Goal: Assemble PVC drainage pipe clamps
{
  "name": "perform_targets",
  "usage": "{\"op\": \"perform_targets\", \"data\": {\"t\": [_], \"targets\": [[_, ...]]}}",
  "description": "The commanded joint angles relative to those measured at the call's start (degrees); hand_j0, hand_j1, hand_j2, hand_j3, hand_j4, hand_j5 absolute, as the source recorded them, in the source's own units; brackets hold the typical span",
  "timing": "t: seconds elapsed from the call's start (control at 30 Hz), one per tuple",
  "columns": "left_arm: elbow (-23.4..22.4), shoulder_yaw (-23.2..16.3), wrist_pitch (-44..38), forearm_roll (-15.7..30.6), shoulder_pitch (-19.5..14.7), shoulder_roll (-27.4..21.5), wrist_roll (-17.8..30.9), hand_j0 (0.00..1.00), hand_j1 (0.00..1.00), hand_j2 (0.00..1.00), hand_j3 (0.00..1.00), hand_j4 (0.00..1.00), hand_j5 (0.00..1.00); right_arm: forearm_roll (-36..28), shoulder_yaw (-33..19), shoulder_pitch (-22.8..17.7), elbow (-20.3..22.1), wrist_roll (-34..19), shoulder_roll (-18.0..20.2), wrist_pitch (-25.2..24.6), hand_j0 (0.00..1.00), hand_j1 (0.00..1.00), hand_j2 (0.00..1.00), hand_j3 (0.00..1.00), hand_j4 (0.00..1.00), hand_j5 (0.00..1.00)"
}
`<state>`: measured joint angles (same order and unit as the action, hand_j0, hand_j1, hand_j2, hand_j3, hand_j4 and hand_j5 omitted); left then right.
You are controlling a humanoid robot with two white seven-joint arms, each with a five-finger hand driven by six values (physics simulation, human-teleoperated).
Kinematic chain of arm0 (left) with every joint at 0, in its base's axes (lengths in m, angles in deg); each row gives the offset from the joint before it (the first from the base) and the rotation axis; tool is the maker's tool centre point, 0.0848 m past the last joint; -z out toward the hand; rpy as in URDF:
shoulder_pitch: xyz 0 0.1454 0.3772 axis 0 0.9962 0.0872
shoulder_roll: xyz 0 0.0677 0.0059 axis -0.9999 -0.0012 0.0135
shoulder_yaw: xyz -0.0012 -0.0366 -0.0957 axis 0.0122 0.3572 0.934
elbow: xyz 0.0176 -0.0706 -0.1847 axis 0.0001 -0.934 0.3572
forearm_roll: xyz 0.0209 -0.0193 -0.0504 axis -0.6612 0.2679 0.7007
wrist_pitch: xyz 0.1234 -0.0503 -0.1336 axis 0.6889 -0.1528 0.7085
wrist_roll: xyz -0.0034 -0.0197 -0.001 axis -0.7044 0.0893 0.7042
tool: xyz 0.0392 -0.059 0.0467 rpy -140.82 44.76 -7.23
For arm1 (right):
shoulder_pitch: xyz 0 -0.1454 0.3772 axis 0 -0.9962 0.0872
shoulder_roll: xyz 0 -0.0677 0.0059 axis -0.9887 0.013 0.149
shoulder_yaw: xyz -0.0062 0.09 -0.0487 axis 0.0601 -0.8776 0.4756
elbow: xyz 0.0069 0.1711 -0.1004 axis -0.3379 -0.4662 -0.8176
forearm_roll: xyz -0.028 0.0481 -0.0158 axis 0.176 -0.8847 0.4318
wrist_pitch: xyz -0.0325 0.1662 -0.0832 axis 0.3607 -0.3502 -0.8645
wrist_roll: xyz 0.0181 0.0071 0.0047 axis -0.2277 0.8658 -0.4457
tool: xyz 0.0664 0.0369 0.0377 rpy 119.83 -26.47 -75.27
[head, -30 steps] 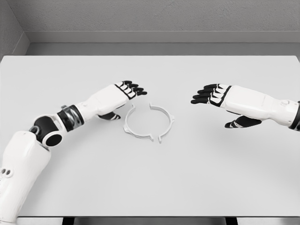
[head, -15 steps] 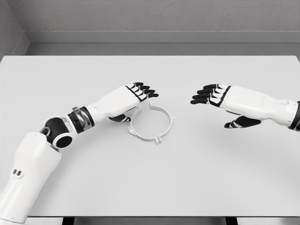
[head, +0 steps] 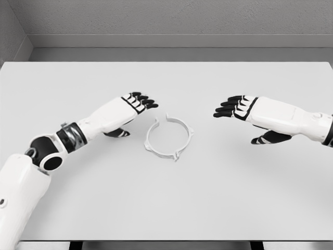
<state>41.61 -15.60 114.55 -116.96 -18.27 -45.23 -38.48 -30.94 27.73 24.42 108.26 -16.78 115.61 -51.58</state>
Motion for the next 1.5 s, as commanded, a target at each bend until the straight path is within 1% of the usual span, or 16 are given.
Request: {"op": "perform_targets", "data": {"t": [0.0,0.13,0.33,0.4,0.47,0.53,0.6,0.9,1.07,1.2,1.47], "targets": [[2.8,0.3,-0.1,1.1,0.1,-0.7,-0.1,1.00,1.00,1.00,1.00,1.00,1.00,-0.4,-0.1,0.0,0.0,0.0,-0.1,-0.2,1.00,1.00,1.00,1.00,1.00,1.00],[4.8,-0.1,-0.1,1.4,1.8,-1.0,-0.1,1.00,1.00,1.00,1.00,1.00,1.00,-0.4,-0.3,0.1,0.0,0.0,0.1,-0.2,1.00,1.00,1.00,1.00,1.00,1.00],[5.0,-0.7,-0.1,1.3,2.3,-1.0,-0.1,1.00,1.00,1.00,1.00,1.00,1.00,-0.4,-0.3,0.1,0.0,0.0,0.1,-0.2,1.00,1.00,1.00,1.00,1.00,1.00],[5.6,-1.6,-0.1,1.3,2.6,-0.8,-0.1,1.00,1.00,1.00,1.00,1.00,1.00,-0.4,-0.4,0.1,0.0,0.0,0.2,-0.2,1.00,1.00,1.00,1.00,1.00,1.00],[5.9,-1.7,-0.1,1.1,2.6,-0.6,-0.1,1.00,1.00,1.00,1.00,1.00,1.00,-0.5,-0.5,0.1,0.0,0.0,0.2,-0.2,1.00,1.00,1.00,1.00,1.00,1.00],[7.2,-2.9,-0.1,1.2,2.7,-0.6,-0.1,1.00,1.00,1.00,1.00,1.00,1.00,-0.4,-0.5,0.1,0.0,0.0,0.2,-0.2,1.00,1.00,1.00,1.00,1.00,1.00],[8.0,-2.9,-0.1,1.1,3.7,-0.5,-0.1,1.00,1.00,1.00,1.00,1.00,1.00,-0.5,-0.5,0.0,0.0,0.0,0.4,-0.2,1.00,1.00,1.00,1.00,1.00,1.00],[7.2,-4.1,-0.1,0.4,3.6,0.3,-0.1,1.00,1.00,1.00,1.00,1.00,1.00,-0.4,-0.6,0.0,0.0,0.0,0.4,-0.2,1.00,1.00,1.00,1.00,1.00,1.00],[4.8,-4.1,-0.1,-0.6,3.0,2.0,-0.1,1.00,1.00,1.00,1.00,1.00,1.00,-0.4,-0.6,0.0,0.0,0.1,0.4,-0.2,1.00,1.00,1.00,1.00,1.00,1.00],[4.1,-4.1,-0.1,-0.7,2.9,2.6,-0.1,1.00,1.00,1.00,1.00,1.00,1.00,-0.4,-0.7,0.0,0.0,0.0,0.4,-0.2,1.00,1.00,1.00,1.00,1.00,1.00],[4.1,-4.1,-0.1,-0.7,2.6,2.8,-0.1,1.00,1.00,1.00,1.00,1.00,1.00,-0.4,-0.6,0.0,0.0,0.1,0.4,-0.2,1.00,1.00,1.00,1.00,1.00,1.00]]}}
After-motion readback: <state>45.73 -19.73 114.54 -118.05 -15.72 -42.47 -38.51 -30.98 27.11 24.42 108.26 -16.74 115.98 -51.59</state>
